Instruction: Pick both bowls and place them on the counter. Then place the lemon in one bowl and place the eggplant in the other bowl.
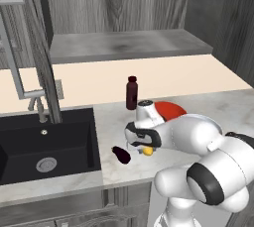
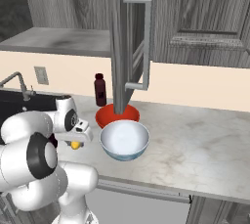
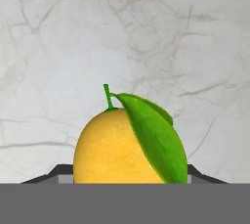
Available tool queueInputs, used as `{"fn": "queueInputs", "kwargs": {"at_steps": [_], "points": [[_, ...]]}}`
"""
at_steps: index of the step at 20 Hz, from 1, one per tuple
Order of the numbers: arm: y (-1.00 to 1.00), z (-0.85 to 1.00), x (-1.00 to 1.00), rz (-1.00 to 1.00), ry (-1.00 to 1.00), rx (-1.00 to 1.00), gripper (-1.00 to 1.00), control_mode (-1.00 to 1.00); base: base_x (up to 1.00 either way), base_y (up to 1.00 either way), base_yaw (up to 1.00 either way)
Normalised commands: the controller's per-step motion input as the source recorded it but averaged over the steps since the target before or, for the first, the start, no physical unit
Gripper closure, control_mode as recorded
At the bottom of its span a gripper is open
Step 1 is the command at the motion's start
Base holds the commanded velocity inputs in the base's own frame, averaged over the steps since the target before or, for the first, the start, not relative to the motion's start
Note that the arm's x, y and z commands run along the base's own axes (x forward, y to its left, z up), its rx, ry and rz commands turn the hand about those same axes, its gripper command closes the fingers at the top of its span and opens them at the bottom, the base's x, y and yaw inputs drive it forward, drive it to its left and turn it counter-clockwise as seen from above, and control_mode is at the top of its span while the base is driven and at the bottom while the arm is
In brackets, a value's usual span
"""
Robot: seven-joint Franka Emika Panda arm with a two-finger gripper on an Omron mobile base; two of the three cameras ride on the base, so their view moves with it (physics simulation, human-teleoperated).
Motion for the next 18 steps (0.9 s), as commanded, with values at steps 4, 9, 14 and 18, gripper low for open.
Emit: {"fn": "queueInputs", "kwargs": {"at_steps": [4, 9, 14, 18], "points": [[0.00, 0.46, -0.13, 0.00, 0.00, 0.00, 1.00, -1.00, 0.00, 0.00, 0.00], [0.00, 0.62, -0.15, 0.00, 0.00, 0.00, 1.00, -1.00, 0.00, 0.00, 0.00], [-0.03, 0.65, -0.14, 0.00, 0.00, 0.00, 1.00, -1.00, 0.00, 0.00, 0.00], [-0.13, 0.62, -0.12, 0.00, 0.00, 0.00, 1.00, -1.00, 0.00, 0.00, 0.00]]}}
